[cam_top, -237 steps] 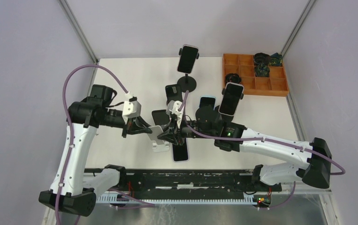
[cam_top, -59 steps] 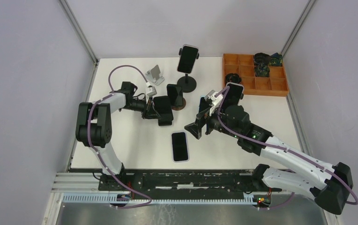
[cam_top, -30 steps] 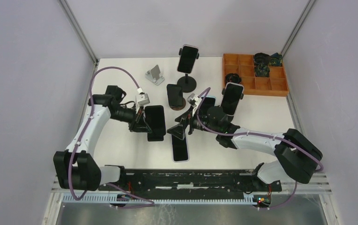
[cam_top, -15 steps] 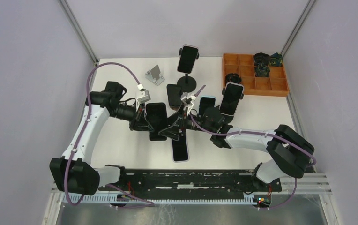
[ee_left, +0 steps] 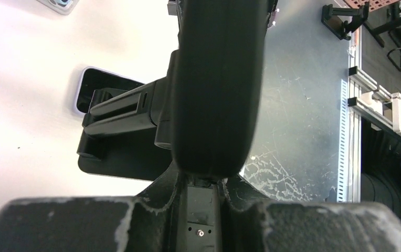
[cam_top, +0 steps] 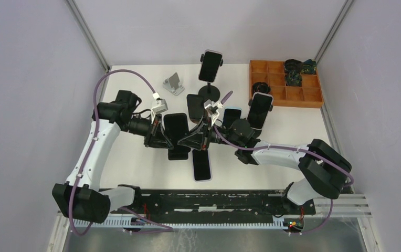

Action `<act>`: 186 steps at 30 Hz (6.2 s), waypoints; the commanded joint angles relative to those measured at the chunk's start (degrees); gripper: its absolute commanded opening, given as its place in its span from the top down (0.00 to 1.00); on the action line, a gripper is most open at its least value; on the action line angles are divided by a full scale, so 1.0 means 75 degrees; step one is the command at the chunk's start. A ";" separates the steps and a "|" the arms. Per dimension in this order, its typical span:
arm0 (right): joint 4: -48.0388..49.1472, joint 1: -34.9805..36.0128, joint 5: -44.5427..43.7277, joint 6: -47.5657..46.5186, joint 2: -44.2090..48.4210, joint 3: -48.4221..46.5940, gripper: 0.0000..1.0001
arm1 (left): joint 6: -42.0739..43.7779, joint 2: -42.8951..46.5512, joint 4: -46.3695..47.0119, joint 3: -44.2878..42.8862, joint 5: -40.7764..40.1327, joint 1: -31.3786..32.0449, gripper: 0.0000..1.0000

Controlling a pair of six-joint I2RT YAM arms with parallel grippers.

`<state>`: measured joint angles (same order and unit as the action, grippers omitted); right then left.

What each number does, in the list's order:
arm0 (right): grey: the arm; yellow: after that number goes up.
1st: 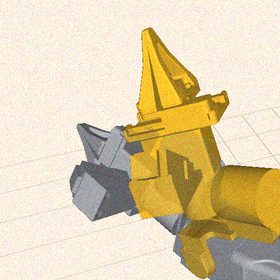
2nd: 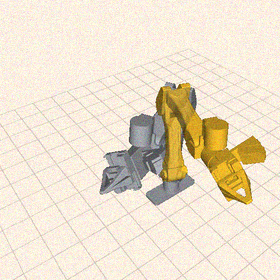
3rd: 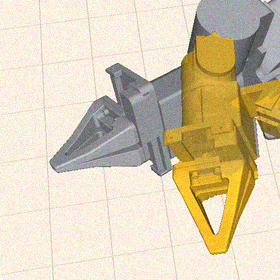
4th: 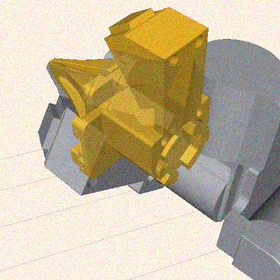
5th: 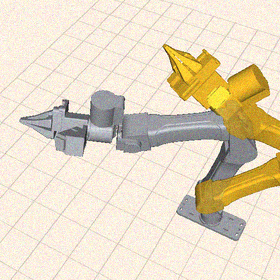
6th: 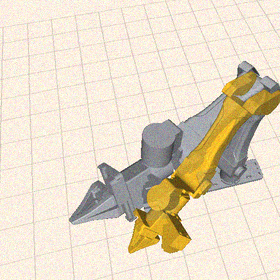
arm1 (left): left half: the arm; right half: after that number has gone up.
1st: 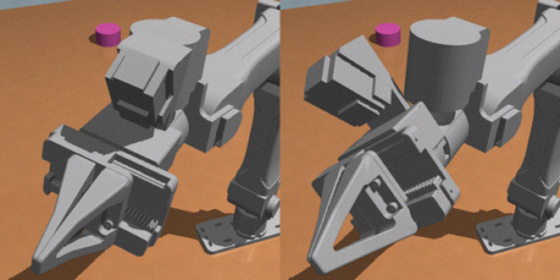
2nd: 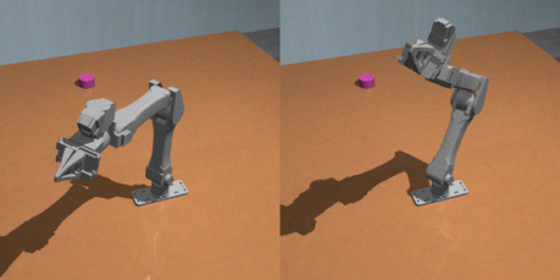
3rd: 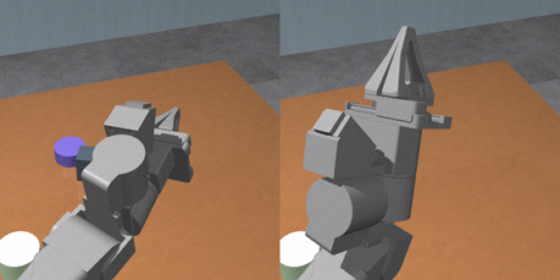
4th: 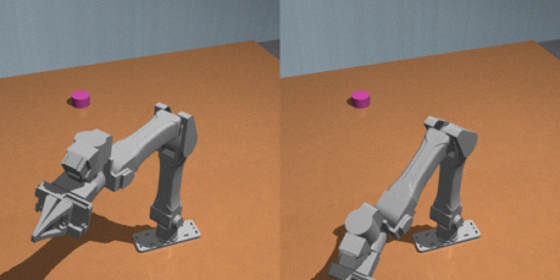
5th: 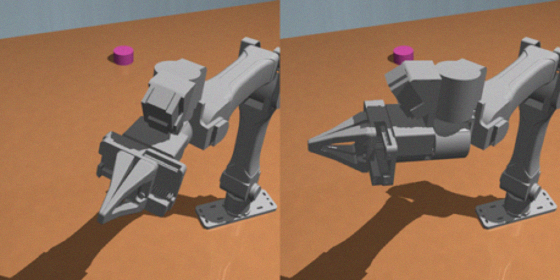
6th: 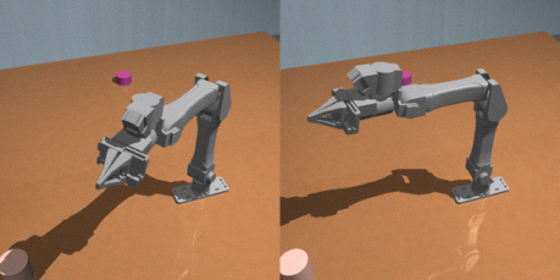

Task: Remove the phone from the phone stand
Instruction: Remove the phone from the phone stand, then move the phone to the center of the board.

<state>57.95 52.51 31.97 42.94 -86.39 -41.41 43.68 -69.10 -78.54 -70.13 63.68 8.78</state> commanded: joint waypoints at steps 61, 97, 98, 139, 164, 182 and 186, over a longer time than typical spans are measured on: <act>0.1228 0.0736 0.1779 0.1236 0.1335 -0.1276 1.00 | 0.1835 0.2349 -0.0030 -0.2704 -0.0293 0.0060 0.00; -0.0342 0.1166 0.0130 0.0538 0.0895 -0.2060 0.89 | 0.2191 0.2966 0.1074 -0.0909 0.1642 0.0050 0.98; -0.0749 0.1166 0.0024 0.0367 0.0912 -0.2147 0.87 | 0.2187 0.2952 0.1074 -0.0904 0.1693 0.0053 0.98; -0.4729 0.0529 -0.3612 -0.2037 0.2797 -0.3377 1.00 | 0.1930 0.2646 0.0970 -0.0705 0.2148 0.0060 0.98; -1.0216 -0.0885 -0.1129 -0.3324 0.2315 -0.0009 1.00 | 0.3441 0.2567 0.0644 -0.1085 0.0944 0.0060 0.98; -0.7787 -0.0944 -0.1310 -0.1501 0.0392 0.0116 1.00 | 0.4359 0.2707 0.0045 -0.1099 0.0842 0.0061 0.98; -0.7456 -0.0988 -0.1796 -0.1223 0.0292 0.0190 1.00 | 0.4359 0.2750 0.0043 -0.1054 0.0789 0.0060 0.98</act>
<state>-8.93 45.50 22.28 29.47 -83.94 -39.31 73.14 -49.10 -77.95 -76.93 68.03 9.13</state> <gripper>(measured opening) 0.190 0.157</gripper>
